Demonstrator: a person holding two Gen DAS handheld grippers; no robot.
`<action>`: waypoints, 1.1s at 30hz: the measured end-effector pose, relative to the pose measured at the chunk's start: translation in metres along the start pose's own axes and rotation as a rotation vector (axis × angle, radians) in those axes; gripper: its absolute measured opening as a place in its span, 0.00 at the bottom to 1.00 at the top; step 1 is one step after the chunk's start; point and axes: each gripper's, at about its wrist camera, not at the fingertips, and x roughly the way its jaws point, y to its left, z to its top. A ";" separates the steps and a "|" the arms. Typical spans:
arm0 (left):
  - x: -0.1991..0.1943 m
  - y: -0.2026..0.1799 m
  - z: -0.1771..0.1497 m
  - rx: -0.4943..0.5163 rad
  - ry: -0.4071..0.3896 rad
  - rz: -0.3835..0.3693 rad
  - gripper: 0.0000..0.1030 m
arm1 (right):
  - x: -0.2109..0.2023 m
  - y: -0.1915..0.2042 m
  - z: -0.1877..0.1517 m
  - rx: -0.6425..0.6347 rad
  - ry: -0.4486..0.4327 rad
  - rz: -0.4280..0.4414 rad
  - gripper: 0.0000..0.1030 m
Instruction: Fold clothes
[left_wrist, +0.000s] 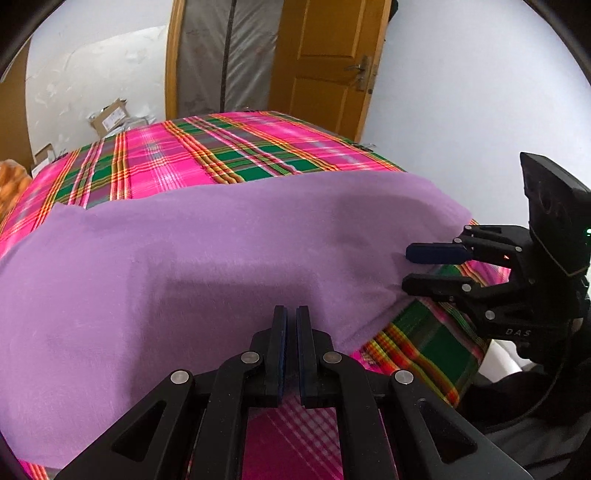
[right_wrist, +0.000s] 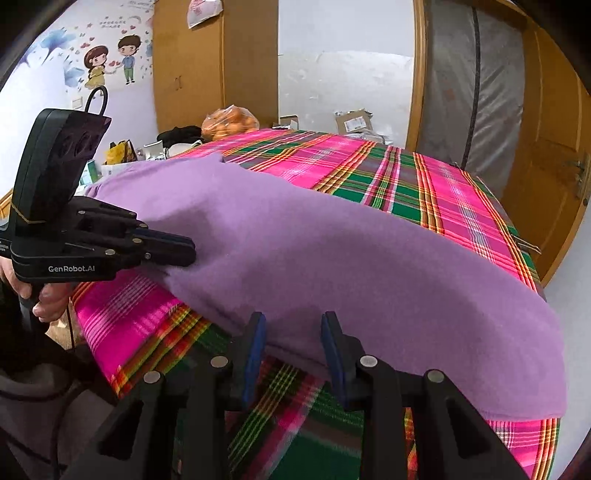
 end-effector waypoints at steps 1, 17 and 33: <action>0.000 0.000 -0.001 -0.006 -0.005 -0.003 0.04 | 0.000 0.000 -0.001 -0.001 -0.005 -0.001 0.32; -0.004 -0.017 -0.008 0.022 -0.030 0.001 0.05 | 0.011 0.026 0.004 0.014 -0.058 0.060 0.35; -0.038 0.066 -0.016 -0.163 -0.053 0.171 0.05 | 0.016 -0.003 0.025 0.112 -0.001 0.035 0.34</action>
